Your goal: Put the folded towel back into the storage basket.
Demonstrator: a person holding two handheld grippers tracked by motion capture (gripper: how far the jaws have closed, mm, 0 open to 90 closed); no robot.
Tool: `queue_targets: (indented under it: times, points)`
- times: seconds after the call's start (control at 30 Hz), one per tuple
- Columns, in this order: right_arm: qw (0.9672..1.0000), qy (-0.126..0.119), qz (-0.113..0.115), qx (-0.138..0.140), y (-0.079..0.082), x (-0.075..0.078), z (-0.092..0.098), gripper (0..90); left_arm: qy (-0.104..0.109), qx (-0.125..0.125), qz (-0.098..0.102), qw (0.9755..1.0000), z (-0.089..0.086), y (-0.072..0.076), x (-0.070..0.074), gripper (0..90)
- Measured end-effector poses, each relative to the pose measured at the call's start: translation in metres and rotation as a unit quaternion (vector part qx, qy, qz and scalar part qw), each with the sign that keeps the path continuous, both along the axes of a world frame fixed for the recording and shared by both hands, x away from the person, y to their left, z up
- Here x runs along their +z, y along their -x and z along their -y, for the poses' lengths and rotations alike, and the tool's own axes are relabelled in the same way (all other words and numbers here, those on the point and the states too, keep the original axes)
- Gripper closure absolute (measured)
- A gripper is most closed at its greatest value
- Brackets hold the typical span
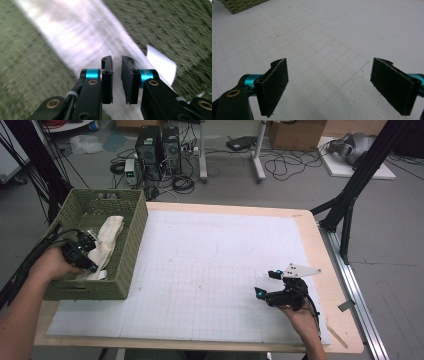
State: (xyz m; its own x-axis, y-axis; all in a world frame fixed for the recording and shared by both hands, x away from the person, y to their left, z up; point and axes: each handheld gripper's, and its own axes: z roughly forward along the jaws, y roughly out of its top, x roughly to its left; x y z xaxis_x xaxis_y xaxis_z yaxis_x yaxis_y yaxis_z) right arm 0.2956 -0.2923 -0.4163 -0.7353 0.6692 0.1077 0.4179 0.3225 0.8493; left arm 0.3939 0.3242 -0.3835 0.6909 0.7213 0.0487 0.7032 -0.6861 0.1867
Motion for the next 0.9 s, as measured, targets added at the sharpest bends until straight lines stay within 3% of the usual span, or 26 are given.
queue_targets:
  times: [0.07, 0.13, 0.2, 0.5, 0.63, 0.8, 0.9]
  points:
    - [1.0, -0.002, 0.003, -0.002, 0.0, 0.0, 0.001, 14.0, -0.011, -0.004, -0.01, 0.9999, 0.001, -0.001, -0.007, 73.8]
    - [1.0, -0.002, 0.003, -0.002, 0.0, 0.0, 0.001, 14.0, -0.004, -0.003, -0.012, 0.9999, 0.002, -0.001, -0.015, 73.0]
    - [1.0, -0.002, 0.002, -0.002, 0.0, 0.001, 0.001, 14.0, 0.006, 0.005, -0.011, 0.9999, -0.001, -0.002, -0.013, 73.0]
    - [1.0, -0.002, 0.004, -0.003, 0.0, 0.001, 0.002, 14.0, 0.025, 0.006, 0.029, 0.9992, -0.004, 0.001, -0.004, 73.0]
    - [1.0, -0.002, 0.004, -0.003, 0.0, 0.001, 0.001, 14.0, 0.039, 0.01, 0.042, 0.9983, -0.006, 0.001, 0.001, 73.0]
    - [1.0, -0.002, 0.003, -0.001, 0.0, 0.0, 0.0, 14.0, 0.04, 0.018, 0.068, 0.9967, -0.009, 0.001, 0.006, 72.8]
    - [1.0, -0.002, 0.003, 0.001, -0.001, 0.0, 0.0, 14.0, 0.047, 0.024, 0.076, 0.9957, -0.009, -0.002, 0.006, 76.6]
